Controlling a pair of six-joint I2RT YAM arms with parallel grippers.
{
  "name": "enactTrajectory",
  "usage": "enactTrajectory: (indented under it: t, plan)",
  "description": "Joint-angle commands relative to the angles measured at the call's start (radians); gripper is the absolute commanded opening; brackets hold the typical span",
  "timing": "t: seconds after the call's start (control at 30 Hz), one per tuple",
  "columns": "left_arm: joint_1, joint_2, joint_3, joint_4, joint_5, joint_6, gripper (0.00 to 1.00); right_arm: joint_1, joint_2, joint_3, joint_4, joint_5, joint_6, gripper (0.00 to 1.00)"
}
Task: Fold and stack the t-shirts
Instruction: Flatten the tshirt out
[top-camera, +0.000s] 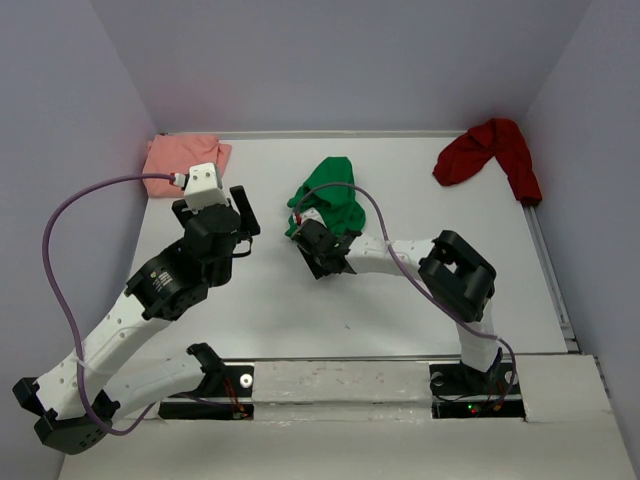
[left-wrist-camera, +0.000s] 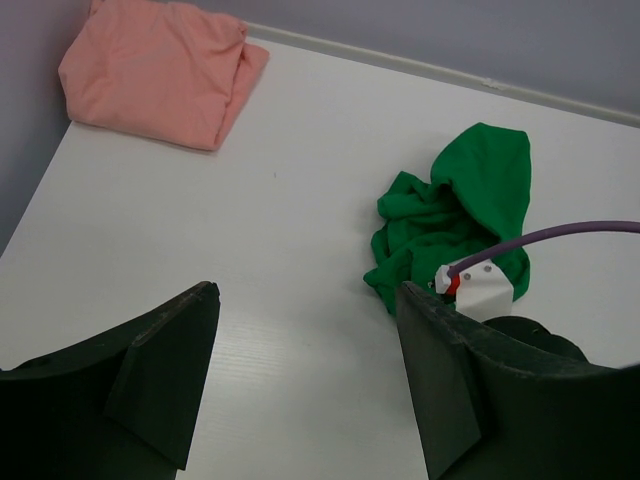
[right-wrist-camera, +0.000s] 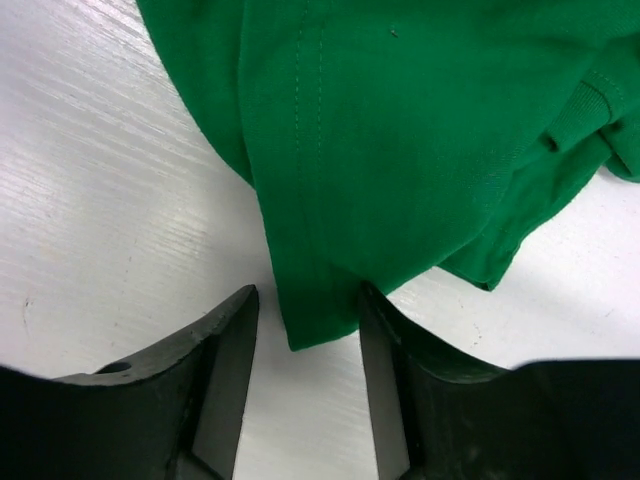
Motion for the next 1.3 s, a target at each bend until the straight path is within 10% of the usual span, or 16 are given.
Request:
enactTrajectory:
  t: [0.0,0.17,0.73,1.17,1.27]
  plan:
    - [0.005,-0.002,0.016,0.017,-0.016,0.012,0.81,0.020,-0.002,0.016,-0.001,0.036,0.034,0.43]
    - [0.005,0.001,0.009,0.017,-0.019,0.009,0.81,0.020,0.016,0.031,-0.006,0.042,0.046,0.00]
    - [0.005,0.021,-0.024,0.021,-0.018,-0.012,0.81,-0.004,-0.172,0.236,-0.037,0.448,-0.156,0.00]
    - [0.015,0.016,-0.093,-0.008,-0.103,-0.115,0.83,-0.211,-0.004,1.265,-0.026,0.479,-0.866,0.00]
    - [0.056,0.036,-0.063,-0.029,-0.177,-0.159,0.83,-0.211,-0.063,1.203,0.106,0.475,-0.966,0.00]
